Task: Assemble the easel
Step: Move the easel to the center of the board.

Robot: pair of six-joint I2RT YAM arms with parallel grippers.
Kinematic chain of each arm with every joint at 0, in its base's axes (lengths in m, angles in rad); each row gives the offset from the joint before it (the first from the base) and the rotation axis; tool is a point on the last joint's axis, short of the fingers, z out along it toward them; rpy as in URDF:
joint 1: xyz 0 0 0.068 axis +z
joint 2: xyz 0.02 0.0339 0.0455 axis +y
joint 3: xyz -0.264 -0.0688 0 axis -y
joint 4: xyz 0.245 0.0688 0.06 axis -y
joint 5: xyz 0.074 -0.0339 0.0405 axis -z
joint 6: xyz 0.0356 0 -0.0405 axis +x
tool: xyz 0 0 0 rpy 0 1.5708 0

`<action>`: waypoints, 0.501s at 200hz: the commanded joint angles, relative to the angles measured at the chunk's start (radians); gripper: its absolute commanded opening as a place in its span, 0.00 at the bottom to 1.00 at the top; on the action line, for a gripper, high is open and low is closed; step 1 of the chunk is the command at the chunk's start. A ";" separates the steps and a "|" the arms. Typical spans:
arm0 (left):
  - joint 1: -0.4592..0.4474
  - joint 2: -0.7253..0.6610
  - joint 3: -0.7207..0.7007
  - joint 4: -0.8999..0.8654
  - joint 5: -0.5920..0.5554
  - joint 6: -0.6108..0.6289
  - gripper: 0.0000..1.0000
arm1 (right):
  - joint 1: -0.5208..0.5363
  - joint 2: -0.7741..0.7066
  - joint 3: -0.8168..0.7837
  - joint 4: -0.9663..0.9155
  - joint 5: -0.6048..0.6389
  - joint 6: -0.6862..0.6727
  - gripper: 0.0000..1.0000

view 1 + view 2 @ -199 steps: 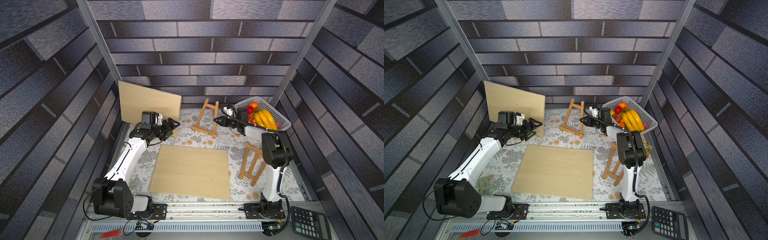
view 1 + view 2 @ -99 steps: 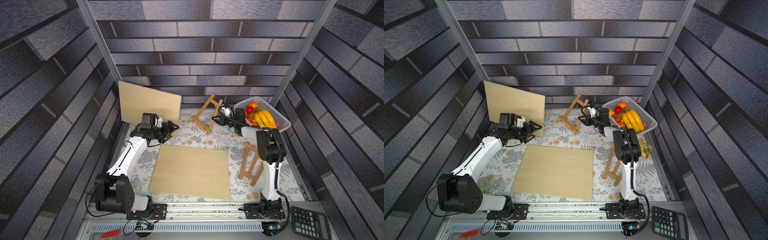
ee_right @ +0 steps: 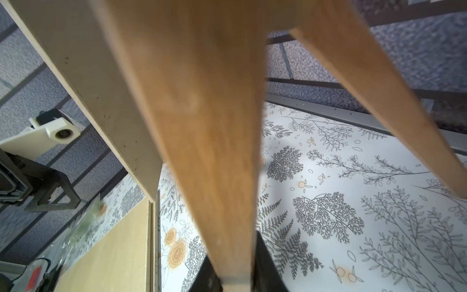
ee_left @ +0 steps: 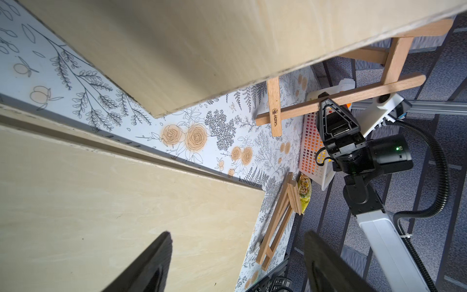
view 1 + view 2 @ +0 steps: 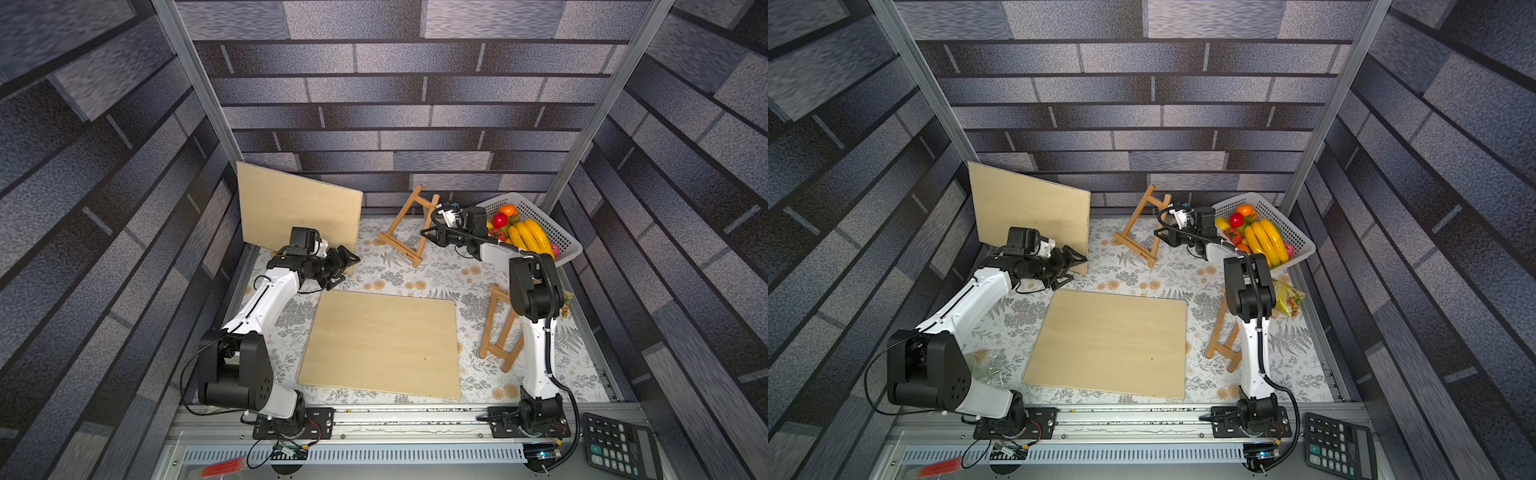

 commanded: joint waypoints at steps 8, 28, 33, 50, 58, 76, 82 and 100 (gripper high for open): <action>0.010 0.019 0.027 -0.001 0.029 0.018 0.83 | 0.025 0.019 0.088 -0.439 0.002 -0.281 0.20; 0.015 0.026 0.027 -0.001 0.032 0.021 0.83 | 0.025 0.022 0.091 -0.454 0.009 -0.304 0.20; 0.016 0.027 0.026 0.000 0.034 0.020 0.83 | 0.025 0.027 0.094 -0.457 0.008 -0.306 0.20; 0.020 0.031 0.021 -0.003 0.037 0.027 0.83 | 0.024 0.042 0.102 -0.445 -0.008 -0.308 0.20; 0.021 0.034 0.020 -0.007 0.037 0.031 0.83 | 0.025 0.052 0.112 -0.441 -0.019 -0.307 0.20; 0.027 0.036 0.017 -0.013 0.039 0.034 0.83 | 0.025 0.081 0.150 -0.448 -0.034 -0.308 0.21; 0.028 0.036 0.017 -0.017 0.040 0.036 0.83 | 0.024 0.092 0.165 -0.452 -0.040 -0.308 0.21; 0.035 0.036 0.020 -0.025 0.040 0.039 0.83 | 0.025 0.120 0.208 -0.464 -0.044 -0.306 0.21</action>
